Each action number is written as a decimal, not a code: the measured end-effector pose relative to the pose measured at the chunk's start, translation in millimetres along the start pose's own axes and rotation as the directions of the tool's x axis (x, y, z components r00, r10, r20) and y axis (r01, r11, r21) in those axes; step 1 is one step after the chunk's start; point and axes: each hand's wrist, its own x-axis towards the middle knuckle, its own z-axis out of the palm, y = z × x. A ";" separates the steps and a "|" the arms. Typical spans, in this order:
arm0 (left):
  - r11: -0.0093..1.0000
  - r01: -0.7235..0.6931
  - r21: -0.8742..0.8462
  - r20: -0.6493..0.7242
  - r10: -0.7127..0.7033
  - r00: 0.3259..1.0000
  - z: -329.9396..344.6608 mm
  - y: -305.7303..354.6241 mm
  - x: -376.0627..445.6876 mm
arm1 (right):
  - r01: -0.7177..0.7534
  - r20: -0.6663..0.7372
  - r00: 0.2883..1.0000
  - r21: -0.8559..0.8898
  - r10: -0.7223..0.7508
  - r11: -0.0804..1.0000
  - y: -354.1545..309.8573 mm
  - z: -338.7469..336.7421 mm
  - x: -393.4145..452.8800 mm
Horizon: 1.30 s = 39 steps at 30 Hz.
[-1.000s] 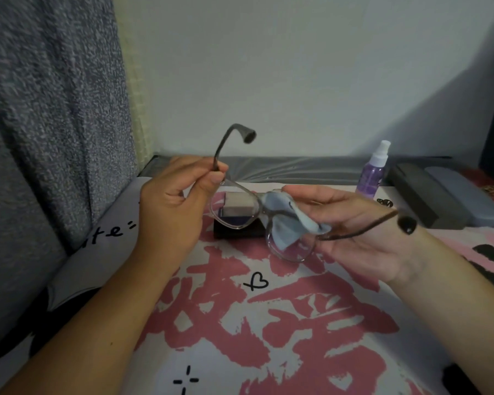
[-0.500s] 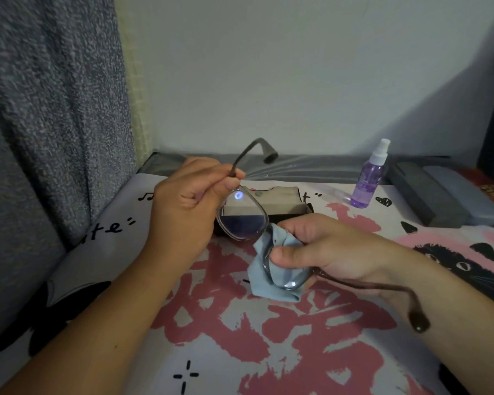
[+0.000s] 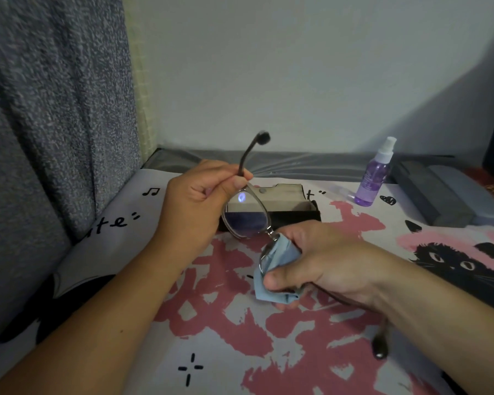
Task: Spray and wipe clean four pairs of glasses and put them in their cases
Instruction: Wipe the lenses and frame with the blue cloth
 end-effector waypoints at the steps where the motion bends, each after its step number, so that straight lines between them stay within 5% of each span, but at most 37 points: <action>1: 1.000 0.012 -0.009 -0.001 -0.012 1.000 0.8 0.4 -0.3 | 0.016 -0.014 1.000 -0.012 -0.016 1.000 -0.5 1.3 0.5; 12: 0.991 0.101 -0.084 -0.038 -0.105 0.994 -1.8 4.2 2.7 | 0.222 0.025 0.973 0.158 -0.228 0.962 6.1 -1.3 9.7; 19: 0.996 0.059 -0.064 -0.038 -0.062 0.997 -6.5 6.9 3.4 | 0.121 -0.072 0.992 0.471 -0.099 0.874 -3.4 -4.1 3.7; 25: 0.997 -0.071 -0.006 0.047 0.071 0.996 4.6 11.3 -3.8 | 0.130 -0.076 0.990 0.153 -0.120 0.980 -5.6 0.2 -0.9; 34: 0.990 -0.132 -0.040 0.257 0.138 0.956 20.0 14.0 -12.6 | -0.021 0.028 0.999 0.151 0.017 0.988 -10.8 9.6 -3.1; 39: 0.997 -0.024 -0.075 0.247 0.042 0.968 22.0 11.7 -13.6 | 0.045 -0.128 0.991 0.123 -0.030 0.991 -13.0 6.1 -3.3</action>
